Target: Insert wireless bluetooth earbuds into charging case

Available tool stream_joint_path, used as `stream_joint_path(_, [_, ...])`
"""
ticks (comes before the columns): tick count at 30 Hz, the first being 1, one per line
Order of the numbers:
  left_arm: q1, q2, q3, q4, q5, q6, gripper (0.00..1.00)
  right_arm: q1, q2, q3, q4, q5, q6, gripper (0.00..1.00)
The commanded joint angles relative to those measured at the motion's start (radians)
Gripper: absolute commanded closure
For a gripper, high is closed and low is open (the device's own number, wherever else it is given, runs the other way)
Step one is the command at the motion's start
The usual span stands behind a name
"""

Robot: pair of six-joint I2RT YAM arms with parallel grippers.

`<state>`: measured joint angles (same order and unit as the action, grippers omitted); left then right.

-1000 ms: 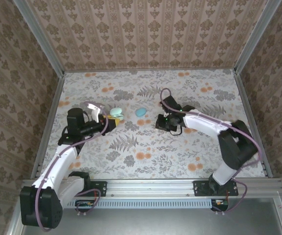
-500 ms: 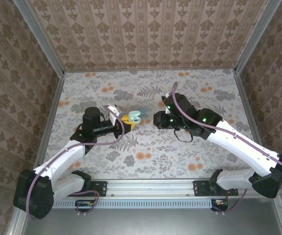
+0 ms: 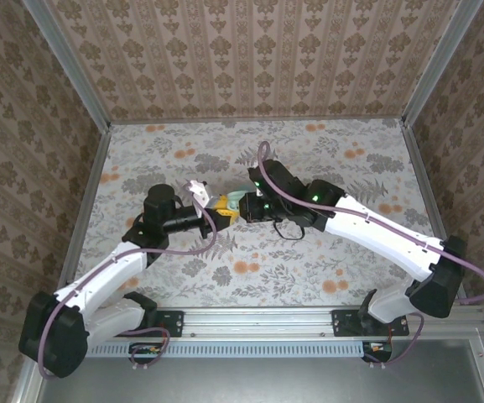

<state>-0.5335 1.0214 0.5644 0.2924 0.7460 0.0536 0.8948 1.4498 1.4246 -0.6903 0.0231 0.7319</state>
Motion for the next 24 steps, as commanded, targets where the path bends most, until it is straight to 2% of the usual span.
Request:
stream_joint_path(1, [-0.009,-0.032,-0.001,0.024,0.001,0.038,1.00,0.003,0.025,0.064,-0.001,0.018,-0.030,0.84])
stream_joint_path(24, [-0.020,-0.047,-0.003,-0.008,-0.007,0.073,1.00,0.006,0.106,0.112,-0.034,-0.013,-0.062,0.84])
